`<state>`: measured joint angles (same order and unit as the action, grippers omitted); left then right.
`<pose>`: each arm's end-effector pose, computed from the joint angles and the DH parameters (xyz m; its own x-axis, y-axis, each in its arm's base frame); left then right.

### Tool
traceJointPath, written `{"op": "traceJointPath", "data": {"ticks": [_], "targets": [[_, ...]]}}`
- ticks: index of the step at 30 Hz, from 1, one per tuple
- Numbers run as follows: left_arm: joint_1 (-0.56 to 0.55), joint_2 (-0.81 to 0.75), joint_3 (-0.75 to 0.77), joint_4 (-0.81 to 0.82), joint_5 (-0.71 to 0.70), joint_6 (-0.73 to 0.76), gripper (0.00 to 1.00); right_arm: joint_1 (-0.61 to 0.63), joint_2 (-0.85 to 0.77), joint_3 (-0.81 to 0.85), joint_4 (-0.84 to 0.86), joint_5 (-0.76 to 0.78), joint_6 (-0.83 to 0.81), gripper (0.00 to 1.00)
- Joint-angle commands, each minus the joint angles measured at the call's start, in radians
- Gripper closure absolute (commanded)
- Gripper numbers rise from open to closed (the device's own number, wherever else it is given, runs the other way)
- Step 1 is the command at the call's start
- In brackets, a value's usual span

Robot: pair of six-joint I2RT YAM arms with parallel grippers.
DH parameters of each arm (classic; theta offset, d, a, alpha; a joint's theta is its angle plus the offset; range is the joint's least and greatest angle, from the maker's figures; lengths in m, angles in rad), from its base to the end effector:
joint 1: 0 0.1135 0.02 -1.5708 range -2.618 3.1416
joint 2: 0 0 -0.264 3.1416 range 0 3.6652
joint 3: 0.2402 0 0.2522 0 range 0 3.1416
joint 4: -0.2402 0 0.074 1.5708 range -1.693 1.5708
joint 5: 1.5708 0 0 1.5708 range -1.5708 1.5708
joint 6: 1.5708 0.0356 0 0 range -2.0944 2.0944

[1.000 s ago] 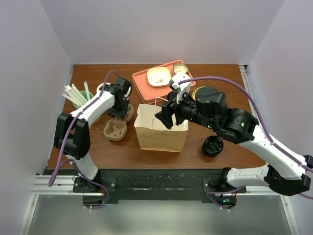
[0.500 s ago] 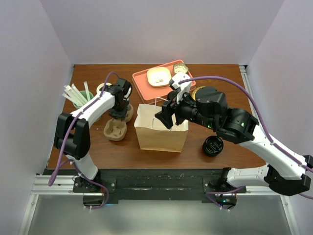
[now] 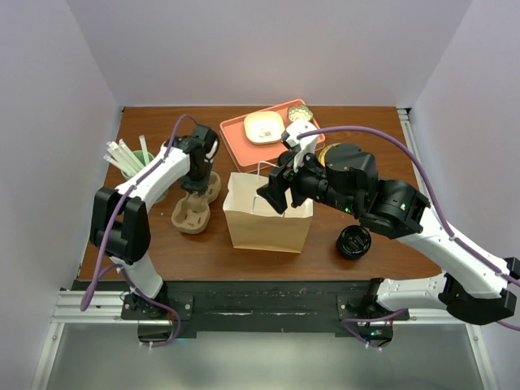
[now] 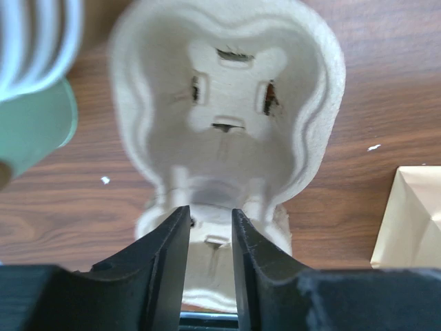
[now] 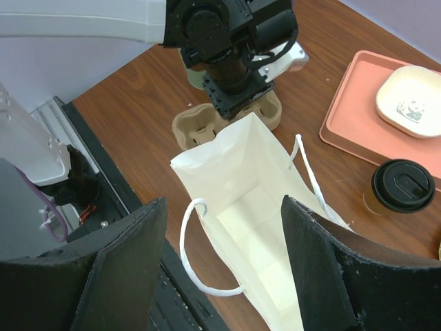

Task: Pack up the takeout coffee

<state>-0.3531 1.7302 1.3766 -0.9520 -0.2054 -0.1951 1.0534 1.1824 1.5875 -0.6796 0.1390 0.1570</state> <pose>0.3225 -0.1111 0.2406 -0.9442 0.1457 -0.2953 0.1074 0.9840 0.1423 0.1164 0.1946 0.4799 -0.2567 -0.1380 -0.9566 -0.7640 0.6352 0.1134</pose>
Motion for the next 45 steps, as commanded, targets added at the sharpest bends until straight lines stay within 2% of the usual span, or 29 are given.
{"op": "traceJointPath", "data": {"ticks": [1,6,10,17,41,45], "targets": [[0.009,-0.014,0.11,-0.086,-0.055,-0.012,0.68,0.002,-0.007,0.02,0.045,0.001,0.009,0.29],[0.009,-0.012,0.085,-0.085,-0.062,-0.021,0.67,0.002,-0.001,0.022,0.051,-0.006,0.01,0.29],[0.011,-0.026,0.032,-0.018,0.014,-0.017,0.56,0.002,0.002,0.026,0.051,-0.006,0.007,0.29],[0.031,-0.02,0.01,0.022,0.04,-0.02,0.5,0.002,-0.003,0.028,0.045,-0.001,0.006,0.29],[0.045,0.002,-0.022,0.065,0.077,0.002,0.48,0.002,0.006,0.023,0.058,0.004,0.0,0.29],[0.045,0.009,-0.031,0.065,0.066,-0.003,0.51,0.002,0.011,0.028,0.06,0.004,-0.002,0.29]]}}
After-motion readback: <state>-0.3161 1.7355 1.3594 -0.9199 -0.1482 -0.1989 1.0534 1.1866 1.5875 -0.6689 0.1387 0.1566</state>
